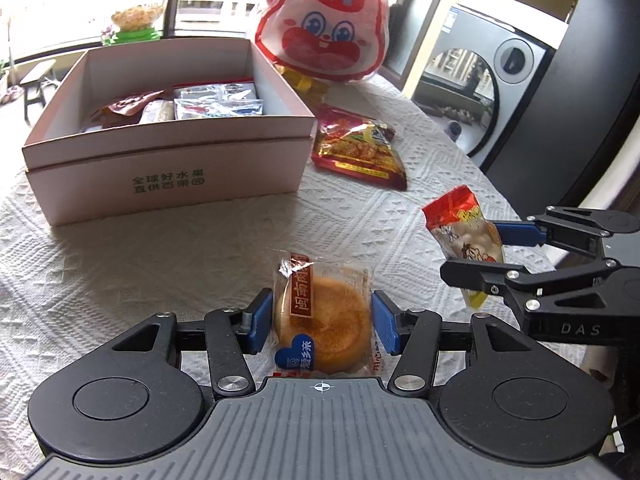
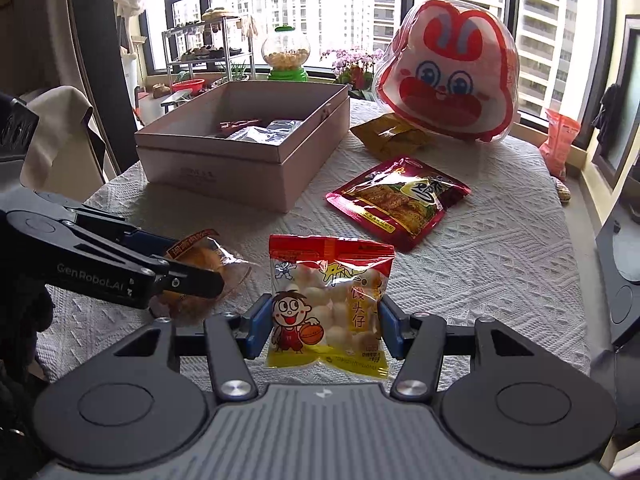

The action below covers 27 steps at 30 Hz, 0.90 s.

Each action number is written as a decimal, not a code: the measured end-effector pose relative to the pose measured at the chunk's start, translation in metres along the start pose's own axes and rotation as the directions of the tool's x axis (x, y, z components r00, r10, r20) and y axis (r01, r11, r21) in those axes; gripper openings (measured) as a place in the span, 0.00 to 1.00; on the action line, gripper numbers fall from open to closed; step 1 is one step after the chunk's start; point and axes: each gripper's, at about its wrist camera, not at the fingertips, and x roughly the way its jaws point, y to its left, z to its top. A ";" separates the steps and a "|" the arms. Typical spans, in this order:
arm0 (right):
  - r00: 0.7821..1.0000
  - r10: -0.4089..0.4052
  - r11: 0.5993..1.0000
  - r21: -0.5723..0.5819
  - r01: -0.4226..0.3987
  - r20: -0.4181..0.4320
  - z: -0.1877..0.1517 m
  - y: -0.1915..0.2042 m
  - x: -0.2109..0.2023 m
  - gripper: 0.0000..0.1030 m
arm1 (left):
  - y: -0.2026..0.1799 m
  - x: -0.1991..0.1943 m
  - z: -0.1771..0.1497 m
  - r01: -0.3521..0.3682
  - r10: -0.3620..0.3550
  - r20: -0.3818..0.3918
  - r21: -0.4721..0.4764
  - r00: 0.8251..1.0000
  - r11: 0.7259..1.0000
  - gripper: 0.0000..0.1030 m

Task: Organize snacks
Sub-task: 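Lift and carry both held snacks over the pink box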

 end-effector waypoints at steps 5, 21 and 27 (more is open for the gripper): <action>0.997 -0.025 1.000 -0.009 0.026 0.069 0.006 0.000 -0.025 0.54 | 0.008 -0.062 0.020 -0.032 0.035 0.217 -0.018 0.975 0.999 0.55; 0.988 -0.013 1.000 -0.010 0.015 0.153 0.020 0.007 -0.042 0.54 | 0.109 0.002 0.102 -0.154 0.201 0.207 -0.223 0.958 0.963 0.55; 0.988 -0.027 0.999 -0.019 0.031 0.152 0.041 0.002 -0.037 0.54 | 0.122 -0.050 0.084 -0.049 0.188 0.408 -0.328 0.894 0.943 0.53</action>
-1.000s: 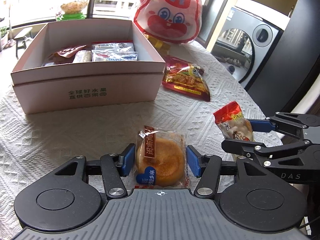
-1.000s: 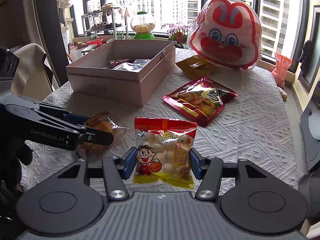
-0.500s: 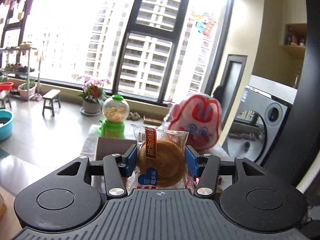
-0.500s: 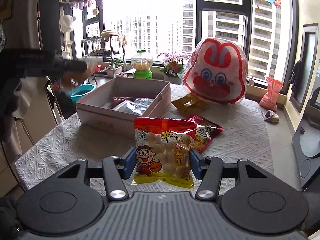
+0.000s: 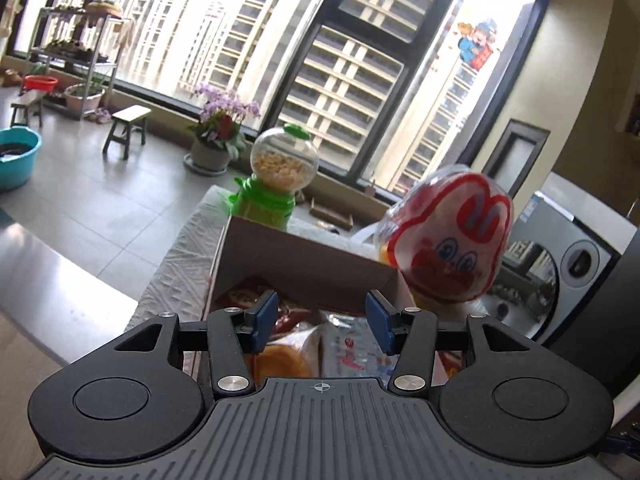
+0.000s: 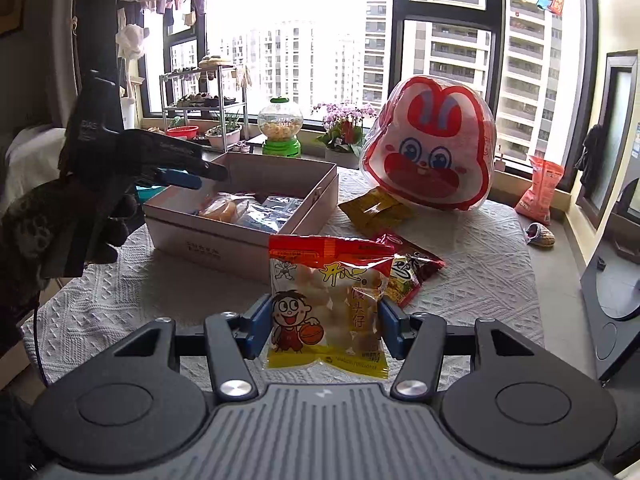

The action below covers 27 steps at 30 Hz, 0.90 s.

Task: Organize snacks
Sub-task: 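Lift and carry both held snacks over the pink box, then open both tools to release the snacks into the pink box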

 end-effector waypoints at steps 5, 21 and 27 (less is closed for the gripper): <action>0.995 0.055 0.997 -0.063 -0.049 0.086 0.076 0.014 0.017 0.54 | -0.002 -0.049 0.006 0.044 -0.045 0.024 0.017 0.999 0.999 0.53; 0.915 0.180 0.983 0.107 -0.151 -0.361 0.182 0.090 0.264 0.55 | 0.014 -0.035 -0.065 0.156 -0.166 -0.226 -0.062 0.960 0.986 0.53; 0.938 0.198 0.979 0.112 -0.173 -0.283 0.179 0.065 0.243 0.55 | 0.022 -0.029 -0.072 0.166 -0.182 -0.231 -0.083 0.956 0.983 0.53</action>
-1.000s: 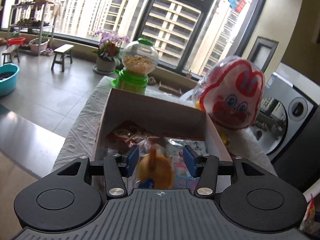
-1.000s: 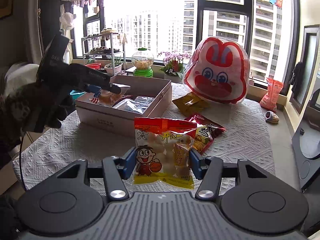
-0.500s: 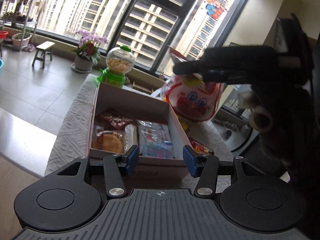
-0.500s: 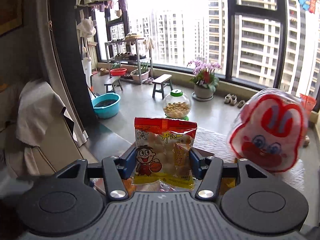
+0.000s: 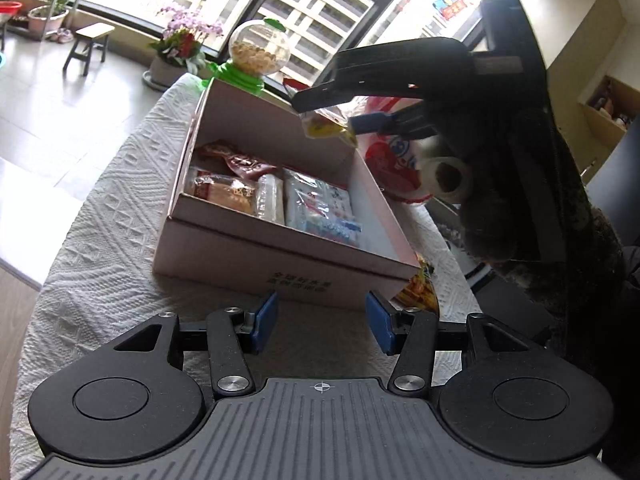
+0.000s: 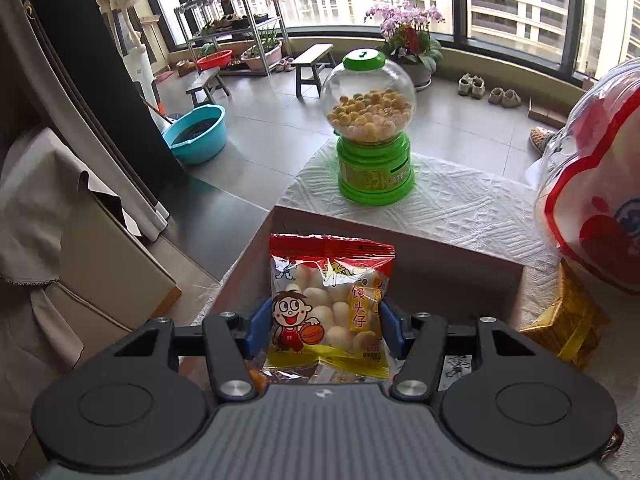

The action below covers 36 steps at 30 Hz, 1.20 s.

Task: Organize snacks
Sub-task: 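Open both tools to release the snacks into the pink box, then move the left tool toward the yellow snack bag while the right approaches the red chicken-print bag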

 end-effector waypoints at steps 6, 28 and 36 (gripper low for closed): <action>0.995 0.061 0.998 -0.032 -0.059 0.080 -0.006 -0.022 -0.033 0.78 | 0.004 0.001 -0.001 0.020 -0.019 0.017 -0.023 1.000 1.000 0.53; 0.986 -0.168 0.810 0.572 0.125 0.022 -0.048 -0.184 0.037 0.78 | -0.003 0.006 -0.004 -0.018 0.018 -0.028 0.001 0.999 1.000 0.53; 0.968 -0.251 0.880 0.410 0.240 -0.028 -0.056 -0.175 0.031 0.66 | -0.003 0.012 -0.008 -0.022 0.021 -0.051 -0.010 0.998 1.000 0.53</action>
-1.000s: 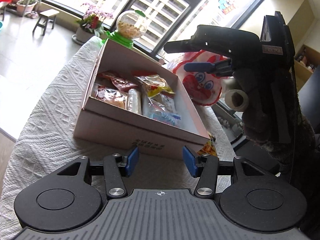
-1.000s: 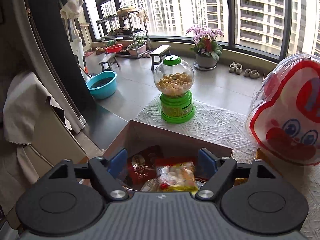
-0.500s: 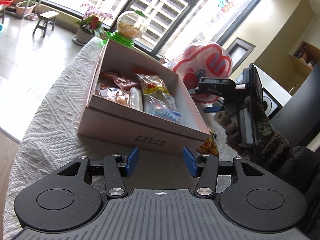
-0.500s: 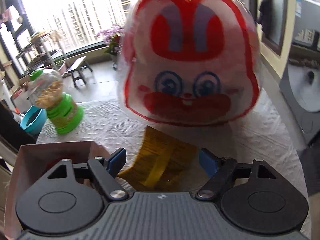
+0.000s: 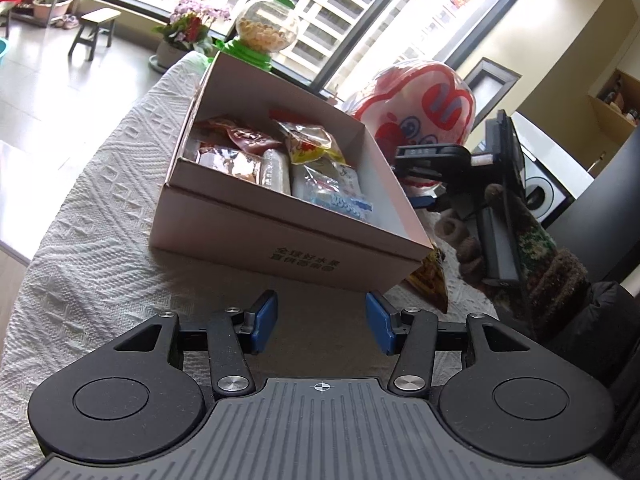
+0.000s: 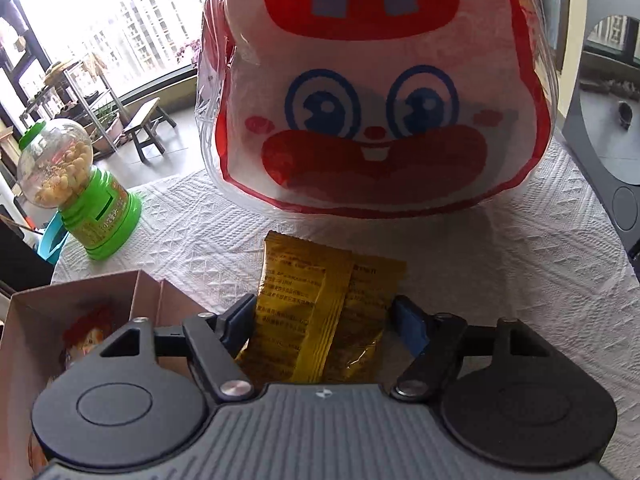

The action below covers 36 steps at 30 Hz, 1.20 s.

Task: Organize snacks
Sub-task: 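Move the left tool toward the yellow snack bag while the right approaches the red chicken-print bag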

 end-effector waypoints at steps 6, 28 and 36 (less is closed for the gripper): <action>0.998 0.057 0.992 -0.116 -0.059 -0.023 -0.043 -0.022 -0.046 0.62 | -0.010 0.003 -0.004 0.012 -0.011 -0.021 0.017 1.000 1.000 0.53; 0.987 0.062 0.953 -0.304 -0.014 0.149 -0.183 -0.077 -0.192 0.68 | -0.096 0.050 -0.033 0.187 -0.137 -0.263 0.172 0.955 0.967 0.53; 0.963 -0.120 0.954 -0.241 0.179 0.243 -0.224 -0.113 -0.185 0.58 | -0.131 0.109 -0.041 0.239 -0.164 -0.326 0.204 0.931 0.950 0.53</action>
